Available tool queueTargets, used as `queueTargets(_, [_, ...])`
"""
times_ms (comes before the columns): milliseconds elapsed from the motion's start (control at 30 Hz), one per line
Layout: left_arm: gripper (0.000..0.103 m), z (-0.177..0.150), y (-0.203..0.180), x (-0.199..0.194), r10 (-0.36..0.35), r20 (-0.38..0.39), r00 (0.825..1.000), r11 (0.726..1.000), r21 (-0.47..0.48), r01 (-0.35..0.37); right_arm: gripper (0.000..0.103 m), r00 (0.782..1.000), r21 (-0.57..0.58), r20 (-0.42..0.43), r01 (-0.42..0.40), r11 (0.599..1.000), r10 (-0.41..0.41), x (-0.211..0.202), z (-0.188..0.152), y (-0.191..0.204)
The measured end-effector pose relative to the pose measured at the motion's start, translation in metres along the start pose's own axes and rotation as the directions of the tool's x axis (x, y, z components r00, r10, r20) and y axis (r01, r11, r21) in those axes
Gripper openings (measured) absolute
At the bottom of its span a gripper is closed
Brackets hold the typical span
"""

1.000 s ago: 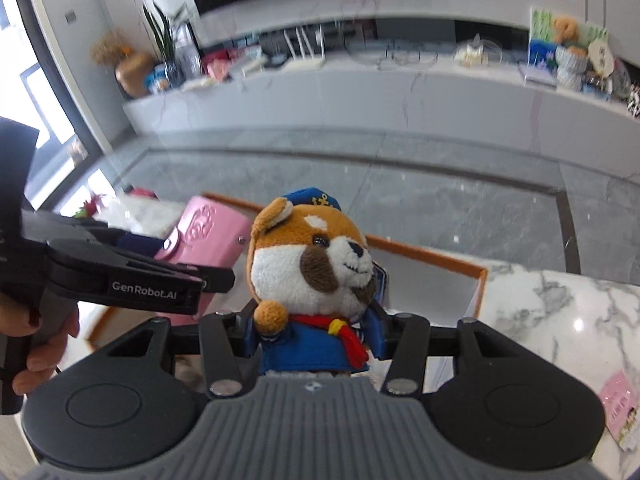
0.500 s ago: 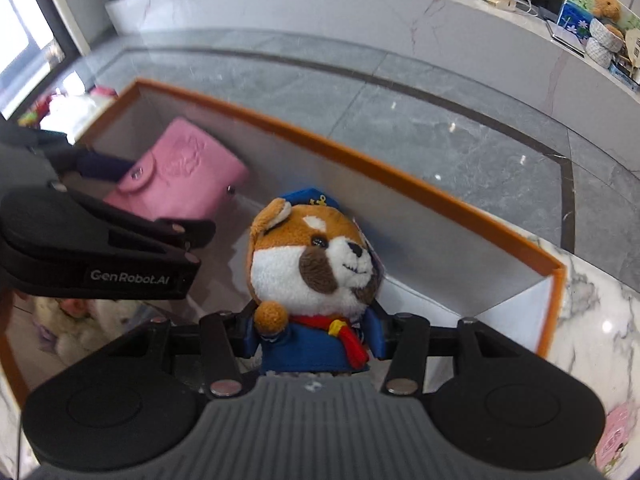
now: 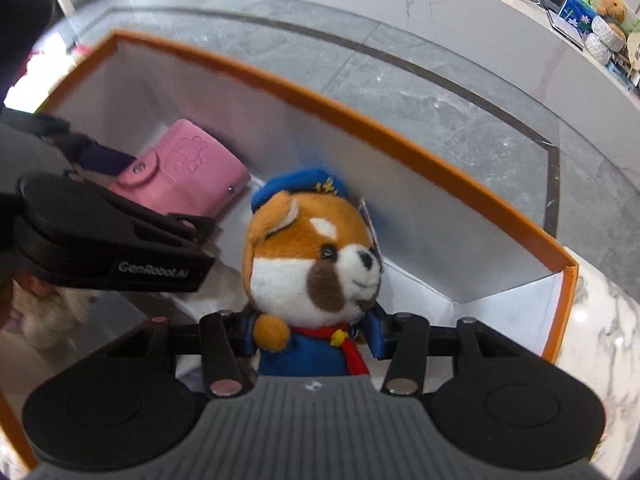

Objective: Organize objects
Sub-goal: 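Carry the wallet in the left tool and the dog in the right tool into the orange box, then open the left tool to drop the wallet while the right tool releases the dog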

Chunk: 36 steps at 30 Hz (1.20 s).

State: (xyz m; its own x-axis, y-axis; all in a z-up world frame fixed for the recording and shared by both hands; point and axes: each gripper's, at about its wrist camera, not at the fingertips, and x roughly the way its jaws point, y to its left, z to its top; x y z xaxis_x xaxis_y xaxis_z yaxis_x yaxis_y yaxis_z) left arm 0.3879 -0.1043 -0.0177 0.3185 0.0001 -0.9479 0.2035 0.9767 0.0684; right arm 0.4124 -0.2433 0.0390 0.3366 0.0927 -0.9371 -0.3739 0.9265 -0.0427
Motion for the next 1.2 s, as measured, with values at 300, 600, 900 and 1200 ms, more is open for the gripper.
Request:
queueTargets(300, [0.093, -0.005, 0.003, 0.0, -0.01, 0.0, 1.0, 1.0, -0.024, 0.01, 0.05, 1.0, 0.022, -0.01, 0.017, 1.0, -0.017, 0.008, -0.007, -0.006])
queueTargets(600, [0.093, -0.003, 0.014, -0.01, -0.066, 0.014, 0.998, 0.992, -0.103, 0.067, 0.07, 0.999, 0.0, 0.034, 0.042, 0.999, -0.042, -0.009, -0.011, 0.0])
queueTargets(900, [0.093, -0.005, 0.016, -0.034, -0.084, 0.043, 0.996, 0.987, -0.134, 0.089, 0.072, 0.996, -0.04, 0.081, 0.045, 0.998, -0.042, -0.045, -0.023, 0.007])
queueTargets(1200, [0.095, -0.004, 0.021, -0.049, -0.104, 0.02, 0.994, 0.982, -0.158, 0.106, 0.072, 0.993, -0.054, 0.113, 0.043, 0.998, -0.036, -0.072, -0.031, 0.009])
